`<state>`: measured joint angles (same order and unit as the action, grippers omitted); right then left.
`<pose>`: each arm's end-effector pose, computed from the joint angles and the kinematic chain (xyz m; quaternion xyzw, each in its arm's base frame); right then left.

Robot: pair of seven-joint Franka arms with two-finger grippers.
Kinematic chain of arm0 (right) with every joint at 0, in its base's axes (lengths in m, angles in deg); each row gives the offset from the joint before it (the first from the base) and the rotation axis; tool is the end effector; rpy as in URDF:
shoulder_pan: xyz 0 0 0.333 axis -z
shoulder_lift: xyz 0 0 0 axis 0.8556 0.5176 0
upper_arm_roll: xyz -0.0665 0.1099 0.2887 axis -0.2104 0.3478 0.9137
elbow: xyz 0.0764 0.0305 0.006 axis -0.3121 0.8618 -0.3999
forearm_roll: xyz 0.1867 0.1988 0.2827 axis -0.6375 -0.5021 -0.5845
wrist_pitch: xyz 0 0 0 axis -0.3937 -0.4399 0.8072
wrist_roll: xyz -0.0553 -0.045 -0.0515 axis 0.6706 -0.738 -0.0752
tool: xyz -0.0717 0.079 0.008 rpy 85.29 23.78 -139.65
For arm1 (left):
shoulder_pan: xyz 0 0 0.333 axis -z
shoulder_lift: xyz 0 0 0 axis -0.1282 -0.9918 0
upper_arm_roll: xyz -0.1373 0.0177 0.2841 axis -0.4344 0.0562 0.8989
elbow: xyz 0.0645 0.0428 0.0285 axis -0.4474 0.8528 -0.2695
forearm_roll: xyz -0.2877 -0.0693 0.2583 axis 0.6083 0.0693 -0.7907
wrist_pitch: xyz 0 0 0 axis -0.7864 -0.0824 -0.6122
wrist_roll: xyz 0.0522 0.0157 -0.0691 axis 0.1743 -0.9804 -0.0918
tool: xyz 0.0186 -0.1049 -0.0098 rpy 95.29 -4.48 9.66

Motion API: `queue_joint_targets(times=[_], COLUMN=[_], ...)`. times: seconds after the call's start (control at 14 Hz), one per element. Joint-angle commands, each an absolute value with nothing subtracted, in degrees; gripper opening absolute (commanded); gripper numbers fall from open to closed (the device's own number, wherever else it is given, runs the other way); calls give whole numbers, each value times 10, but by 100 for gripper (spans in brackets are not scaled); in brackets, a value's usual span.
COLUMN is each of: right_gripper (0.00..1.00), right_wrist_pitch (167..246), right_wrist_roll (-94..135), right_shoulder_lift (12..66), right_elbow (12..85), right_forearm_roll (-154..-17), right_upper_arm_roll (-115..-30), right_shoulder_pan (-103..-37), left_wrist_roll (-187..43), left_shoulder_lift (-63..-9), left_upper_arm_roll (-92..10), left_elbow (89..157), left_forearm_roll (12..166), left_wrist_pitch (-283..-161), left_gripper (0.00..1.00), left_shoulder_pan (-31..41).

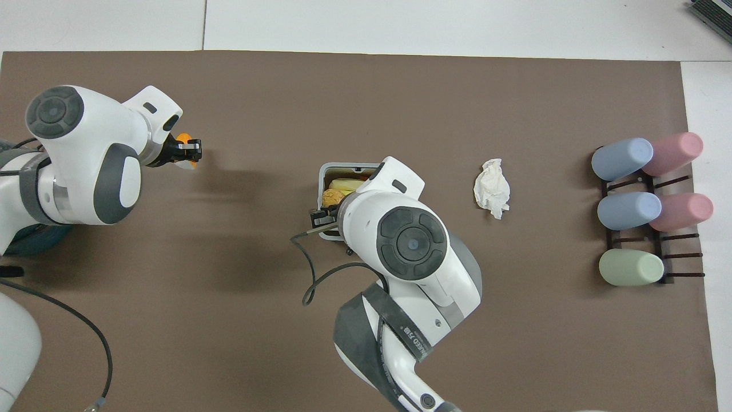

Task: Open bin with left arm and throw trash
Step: 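Drop the orange corn into the bin while the right gripper grasps the tissue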

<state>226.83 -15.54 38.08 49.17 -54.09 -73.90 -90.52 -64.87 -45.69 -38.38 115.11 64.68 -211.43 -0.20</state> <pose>0.5207 0.3935 0.4396 -0.9820 -0.0837 -0.1379 0.0978 0.6500 -0.0869 0.3795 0.9981 0.0125 0.0570 0.0179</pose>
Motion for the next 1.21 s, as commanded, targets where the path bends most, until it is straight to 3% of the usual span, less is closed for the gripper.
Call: queue_joint_targets(times=[0.0, 0.21, 0.71, 0.93, 1.14], right_gripper=[88, 100, 100, 100, 100], right_wrist_pitch=[2269, 2265, 2258, 2260, 2269], right_wrist_roll=[-137, -137, -70, 3, 25], right_shoulder_lift=[391, 385, 371, 372, 373], right_elbow=[464, 457, 499, 518, 536], right_forearm_roll=[-559, -558, -547, -547, -547], right_upper_arm_roll=[-734, -734, -736, -736, -736], right_shoulder_pan=[-880, -830, -711, -660, -652], left_wrist_roll=[-659, -725, -924, -944, -944], left_shoulder_lift=[-465, -459, -459, -458, -446], left_upper_arm_roll=[-383, -384, -386, -388, -388], left_elbow=[1079, 1036, 1027, 1034, 1071], left_forearm_roll=[644, 644, 664, 681, 690], left_wrist_pitch=[-2022, -1962, -1974, -1976, -2021], left_gripper=[0, 0, 0, 0, 0], left_shoulder_pan=[20, 66, 214, 242, 258])
